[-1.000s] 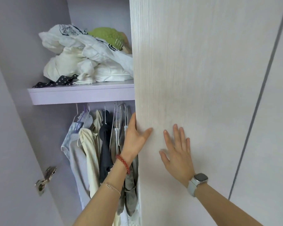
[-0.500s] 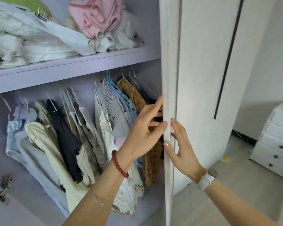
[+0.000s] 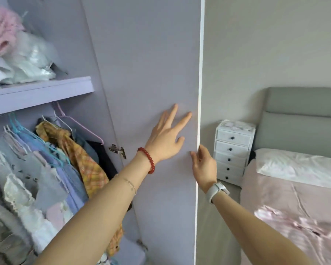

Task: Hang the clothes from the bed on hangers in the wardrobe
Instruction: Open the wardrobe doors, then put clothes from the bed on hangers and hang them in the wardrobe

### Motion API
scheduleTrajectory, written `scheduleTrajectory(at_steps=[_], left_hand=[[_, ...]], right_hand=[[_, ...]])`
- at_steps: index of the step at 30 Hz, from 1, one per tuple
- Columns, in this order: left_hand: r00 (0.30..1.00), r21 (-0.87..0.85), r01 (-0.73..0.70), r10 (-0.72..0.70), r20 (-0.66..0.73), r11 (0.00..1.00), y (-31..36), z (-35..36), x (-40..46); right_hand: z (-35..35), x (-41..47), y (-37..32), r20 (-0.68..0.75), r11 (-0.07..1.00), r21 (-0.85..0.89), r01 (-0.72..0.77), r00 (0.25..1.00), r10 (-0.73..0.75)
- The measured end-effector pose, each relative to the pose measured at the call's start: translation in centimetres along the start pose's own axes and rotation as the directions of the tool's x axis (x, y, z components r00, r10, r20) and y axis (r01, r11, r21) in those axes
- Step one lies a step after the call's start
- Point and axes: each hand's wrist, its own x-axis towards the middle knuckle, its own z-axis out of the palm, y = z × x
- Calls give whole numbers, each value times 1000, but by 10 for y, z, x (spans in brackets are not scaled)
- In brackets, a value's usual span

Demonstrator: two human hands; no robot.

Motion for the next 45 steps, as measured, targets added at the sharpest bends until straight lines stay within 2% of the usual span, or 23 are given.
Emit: scheduleTrajectory(at_steps=[4,5,7,9,10,12,14,17,20,23,25,29,32,35,37,41,45], left_hand=[[999,135,-18,13,36,991,-6,15,33],[999,131,-20,13,52,991,-9,18,38],[999,45,19,-21,49,999,-17,22,41],[995,-76,83,-87,-48,994,-29,26,34],[986,-110,113,-125,-110,987,-36,28,27],[960,-119,184,-204,-190,976,-56,32,7],[943,-58,255,-261,-208,965,-82,35,-18],[918,37,349,-334,-216,936,-132,30,-54],[853,123,502,-467,-233,856,-190,8,-75],[808,238,587,-540,-237,774,-246,-15,-83],[816,321,577,-540,-205,751,-281,-24,-79],[820,484,515,-571,-39,708,-347,-21,-69],[885,473,441,-459,-84,763,-374,-8,-72],[898,425,440,-378,-227,791,-387,4,-85],[893,389,442,-355,-276,808,-392,4,-91],[899,381,429,-348,-264,819,-400,6,-101],[891,380,446,-362,-273,810,-404,9,-105]], right_hand=[[-6,31,16,49,997,59,-58,997,55],[-7,33,20,10,999,40,-17,1000,17],[-9,32,25,-124,971,-106,212,966,-225],[-6,29,27,-121,864,-209,459,864,-488],[-2,29,26,-86,814,-210,541,820,-566],[19,31,27,15,764,-169,622,777,-629],[46,31,26,134,764,-102,637,770,-624],[94,28,20,321,789,-21,614,752,-576],[152,31,5,488,810,4,587,706,-514],[213,42,-20,565,815,23,579,665,-489],[254,57,-41,592,832,32,553,661,-462],[341,92,-80,622,868,-5,497,681,-386],[394,112,-100,678,919,-79,385,697,-234],[430,128,-108,700,982,-69,178,709,-79],[446,133,-111,694,991,-57,122,718,-48],[457,123,-116,555,1000,15,25,831,-29],[449,122,-119,439,993,115,4,897,-54]])
